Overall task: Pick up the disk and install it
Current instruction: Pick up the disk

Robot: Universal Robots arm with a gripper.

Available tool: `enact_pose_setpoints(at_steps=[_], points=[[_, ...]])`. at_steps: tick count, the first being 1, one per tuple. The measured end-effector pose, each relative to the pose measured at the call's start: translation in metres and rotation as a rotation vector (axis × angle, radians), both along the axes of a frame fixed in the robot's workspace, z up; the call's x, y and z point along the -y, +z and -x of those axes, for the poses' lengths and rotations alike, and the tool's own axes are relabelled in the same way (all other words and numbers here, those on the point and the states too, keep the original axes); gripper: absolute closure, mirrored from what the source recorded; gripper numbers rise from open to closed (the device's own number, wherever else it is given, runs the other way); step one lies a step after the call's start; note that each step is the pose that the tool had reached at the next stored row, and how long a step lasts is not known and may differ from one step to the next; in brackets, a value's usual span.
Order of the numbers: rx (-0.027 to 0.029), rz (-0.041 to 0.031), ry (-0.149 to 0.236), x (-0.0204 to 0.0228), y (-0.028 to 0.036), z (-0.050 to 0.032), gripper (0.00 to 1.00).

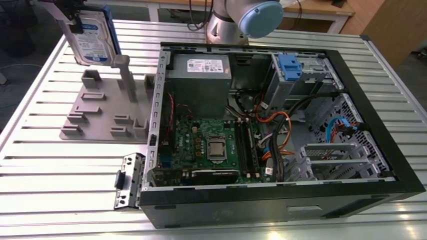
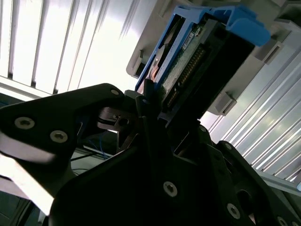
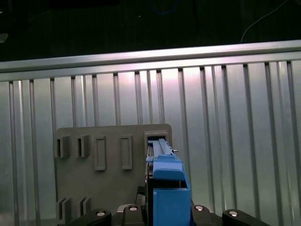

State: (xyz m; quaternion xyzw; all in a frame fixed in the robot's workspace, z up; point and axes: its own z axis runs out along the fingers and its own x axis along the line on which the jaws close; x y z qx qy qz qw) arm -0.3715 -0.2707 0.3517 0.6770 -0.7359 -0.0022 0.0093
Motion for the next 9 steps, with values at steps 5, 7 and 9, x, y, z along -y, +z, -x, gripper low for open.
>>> enact_pose_setpoints(at_steps=[5, 7, 9], points=[[0.0001, -0.0001, 0.0, 0.0, 0.0041, 0.0, 0.64], [0.0001, -0.0002, 0.0, 0.0, 0.0057, 0.0, 0.64], [0.0, -0.0002, 0.0, 0.0, 0.0075, 0.0, 0.64]])
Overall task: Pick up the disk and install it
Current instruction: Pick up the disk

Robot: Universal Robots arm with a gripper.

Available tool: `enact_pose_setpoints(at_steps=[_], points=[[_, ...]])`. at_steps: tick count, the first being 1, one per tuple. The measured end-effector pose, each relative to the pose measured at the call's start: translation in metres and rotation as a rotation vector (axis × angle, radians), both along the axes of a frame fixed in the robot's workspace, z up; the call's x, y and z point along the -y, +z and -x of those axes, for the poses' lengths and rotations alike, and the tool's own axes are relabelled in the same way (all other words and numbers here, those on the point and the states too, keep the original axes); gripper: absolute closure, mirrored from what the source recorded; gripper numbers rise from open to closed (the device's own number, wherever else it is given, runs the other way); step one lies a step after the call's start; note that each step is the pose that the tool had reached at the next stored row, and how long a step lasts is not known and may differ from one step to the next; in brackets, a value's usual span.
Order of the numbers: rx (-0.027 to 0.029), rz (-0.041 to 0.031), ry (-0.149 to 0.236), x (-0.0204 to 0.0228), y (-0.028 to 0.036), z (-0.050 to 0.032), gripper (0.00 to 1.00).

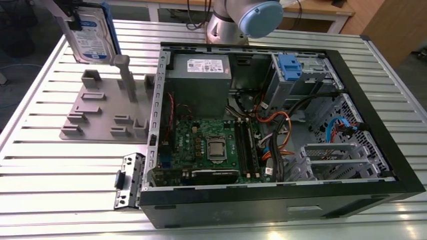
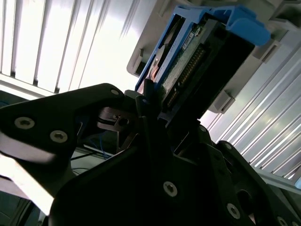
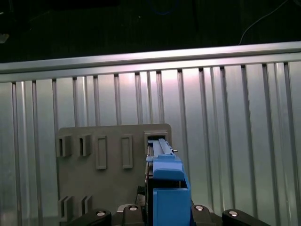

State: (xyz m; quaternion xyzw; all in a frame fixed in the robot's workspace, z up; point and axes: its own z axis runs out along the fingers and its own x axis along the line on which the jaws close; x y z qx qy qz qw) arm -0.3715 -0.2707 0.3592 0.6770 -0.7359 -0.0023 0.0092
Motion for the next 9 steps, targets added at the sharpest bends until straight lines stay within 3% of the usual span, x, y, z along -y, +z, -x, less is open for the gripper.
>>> enact_pose_setpoints(at_steps=[9], points=[[0.0, -0.0001, 0.0, 0.0, 0.008, 0.0, 0.64]])
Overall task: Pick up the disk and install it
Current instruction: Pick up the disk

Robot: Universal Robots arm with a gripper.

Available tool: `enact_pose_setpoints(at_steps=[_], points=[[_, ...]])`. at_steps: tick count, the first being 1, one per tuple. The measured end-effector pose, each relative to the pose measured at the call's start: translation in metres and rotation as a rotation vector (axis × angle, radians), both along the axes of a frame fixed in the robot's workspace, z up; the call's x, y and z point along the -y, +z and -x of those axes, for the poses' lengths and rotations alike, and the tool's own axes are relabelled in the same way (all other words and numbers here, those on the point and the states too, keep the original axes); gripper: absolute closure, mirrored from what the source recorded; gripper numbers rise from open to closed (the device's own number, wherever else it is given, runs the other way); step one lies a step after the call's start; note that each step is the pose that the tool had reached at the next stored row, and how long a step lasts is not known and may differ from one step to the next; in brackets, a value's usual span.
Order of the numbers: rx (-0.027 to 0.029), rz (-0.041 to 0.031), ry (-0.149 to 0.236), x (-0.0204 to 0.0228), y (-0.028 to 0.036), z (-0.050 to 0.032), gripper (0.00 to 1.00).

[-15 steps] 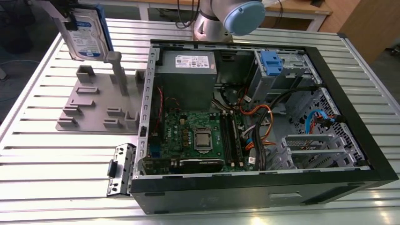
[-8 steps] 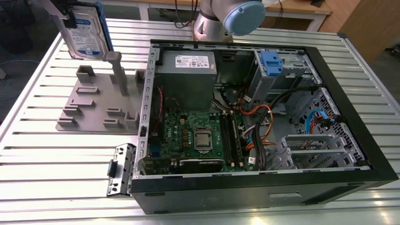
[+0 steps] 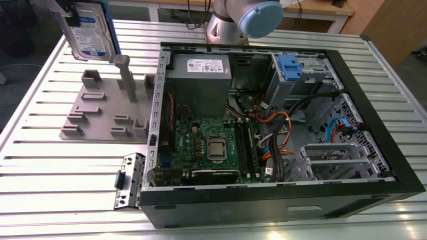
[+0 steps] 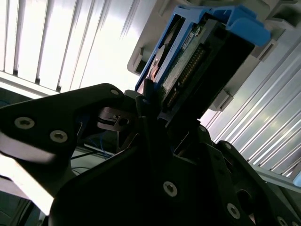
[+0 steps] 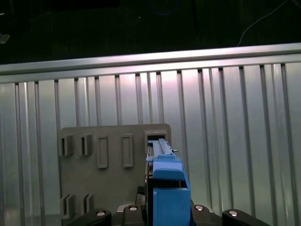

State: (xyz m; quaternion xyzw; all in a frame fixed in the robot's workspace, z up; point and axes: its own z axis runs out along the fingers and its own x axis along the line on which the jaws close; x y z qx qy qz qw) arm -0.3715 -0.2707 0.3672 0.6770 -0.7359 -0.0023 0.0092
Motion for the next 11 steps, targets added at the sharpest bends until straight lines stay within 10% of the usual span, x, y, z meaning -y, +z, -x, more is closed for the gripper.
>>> enact_pose_setpoints(at_steps=[11], points=[[0.0001, 0.0, 0.0, 0.0, 0.0092, 0.0, 0.64]])
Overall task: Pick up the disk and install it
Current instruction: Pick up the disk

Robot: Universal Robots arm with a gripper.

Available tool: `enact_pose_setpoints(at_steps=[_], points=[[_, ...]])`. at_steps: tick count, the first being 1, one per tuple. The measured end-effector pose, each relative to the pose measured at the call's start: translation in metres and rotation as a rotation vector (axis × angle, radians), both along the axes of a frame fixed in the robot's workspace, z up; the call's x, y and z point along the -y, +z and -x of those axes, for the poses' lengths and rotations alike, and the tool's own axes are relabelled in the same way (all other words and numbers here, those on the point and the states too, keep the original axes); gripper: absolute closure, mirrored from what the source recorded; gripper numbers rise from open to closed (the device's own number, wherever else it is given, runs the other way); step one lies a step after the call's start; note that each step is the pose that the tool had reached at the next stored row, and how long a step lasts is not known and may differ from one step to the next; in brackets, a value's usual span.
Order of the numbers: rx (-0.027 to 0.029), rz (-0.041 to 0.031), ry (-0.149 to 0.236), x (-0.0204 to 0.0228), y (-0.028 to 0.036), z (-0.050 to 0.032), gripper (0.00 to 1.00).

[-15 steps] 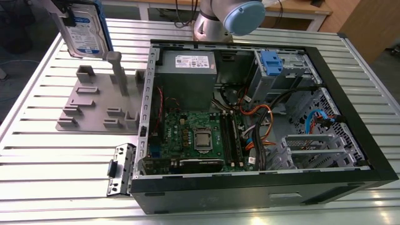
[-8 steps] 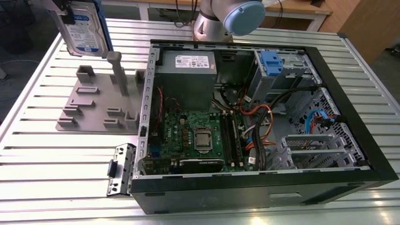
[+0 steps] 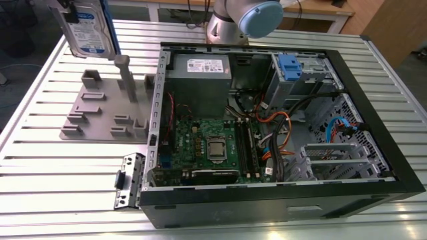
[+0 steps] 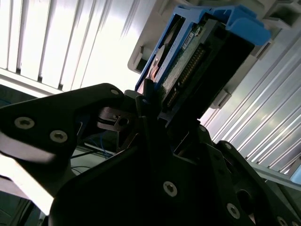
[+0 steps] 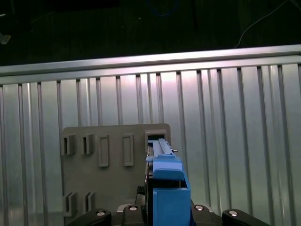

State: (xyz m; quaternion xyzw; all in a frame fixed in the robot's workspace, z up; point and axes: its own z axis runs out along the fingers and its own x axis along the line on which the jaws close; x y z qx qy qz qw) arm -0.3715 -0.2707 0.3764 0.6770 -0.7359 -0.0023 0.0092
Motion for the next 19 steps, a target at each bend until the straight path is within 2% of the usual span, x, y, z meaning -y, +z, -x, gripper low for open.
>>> enact_pose_setpoints(at_steps=[19], points=[[0.0, -0.0001, 0.0, 0.0, 0.0159, 0.0, 0.64]])
